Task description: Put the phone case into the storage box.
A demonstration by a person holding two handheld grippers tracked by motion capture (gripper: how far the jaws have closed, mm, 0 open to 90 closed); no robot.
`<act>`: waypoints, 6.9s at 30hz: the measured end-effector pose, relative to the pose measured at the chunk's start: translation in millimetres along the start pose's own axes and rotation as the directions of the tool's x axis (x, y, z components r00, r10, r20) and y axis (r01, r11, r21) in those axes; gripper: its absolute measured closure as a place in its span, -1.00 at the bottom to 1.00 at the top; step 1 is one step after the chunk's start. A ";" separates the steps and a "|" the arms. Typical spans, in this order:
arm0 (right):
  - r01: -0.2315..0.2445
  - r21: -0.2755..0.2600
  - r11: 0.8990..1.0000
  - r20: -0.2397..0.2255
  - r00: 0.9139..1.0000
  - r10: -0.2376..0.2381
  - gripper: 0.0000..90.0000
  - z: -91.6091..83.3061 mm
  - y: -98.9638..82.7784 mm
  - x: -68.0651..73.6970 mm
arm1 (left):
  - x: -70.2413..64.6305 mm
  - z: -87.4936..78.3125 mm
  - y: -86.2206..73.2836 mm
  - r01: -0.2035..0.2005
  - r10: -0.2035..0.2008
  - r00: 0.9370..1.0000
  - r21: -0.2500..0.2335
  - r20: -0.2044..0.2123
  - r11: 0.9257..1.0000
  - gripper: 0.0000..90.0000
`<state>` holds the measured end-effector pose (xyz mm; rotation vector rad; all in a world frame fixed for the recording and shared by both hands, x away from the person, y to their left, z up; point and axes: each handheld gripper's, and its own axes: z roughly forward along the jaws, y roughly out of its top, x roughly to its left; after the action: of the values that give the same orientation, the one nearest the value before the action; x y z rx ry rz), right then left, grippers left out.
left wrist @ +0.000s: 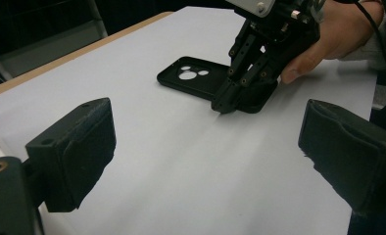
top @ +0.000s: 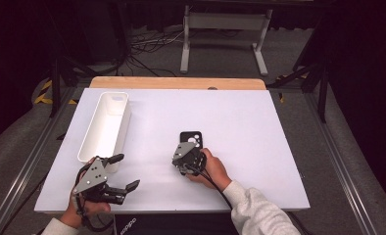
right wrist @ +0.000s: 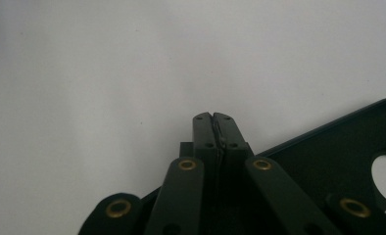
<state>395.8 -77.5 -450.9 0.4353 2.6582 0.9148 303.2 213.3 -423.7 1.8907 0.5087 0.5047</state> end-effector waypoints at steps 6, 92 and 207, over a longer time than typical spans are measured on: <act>-0.005 0.004 1.000 -0.005 1.000 0.005 0.95 -6.0 -5.7 -0.2 | -0.2 0.3 -0.1 -0.004 0.004 1.000 0.002 0.002 1.000 -0.82; -0.546 0.229 0.806 0.179 0.837 0.517 0.36 -15.8 5.5 -130.5 | -2.3 -0.7 0.7 -0.012 0.011 1.000 0.009 0.024 1.000 -0.82; -0.252 -0.491 0.834 0.387 0.794 0.468 0.90 -88.9 40.4 -24.7 | 26.5 107.8 101.6 0.157 -0.158 0.971 -0.020 -0.181 0.987 0.77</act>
<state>392.9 -104.6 -353.9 0.9612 1.8688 1.2480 397.0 112.1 -363.6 1.7903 0.7714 0.5759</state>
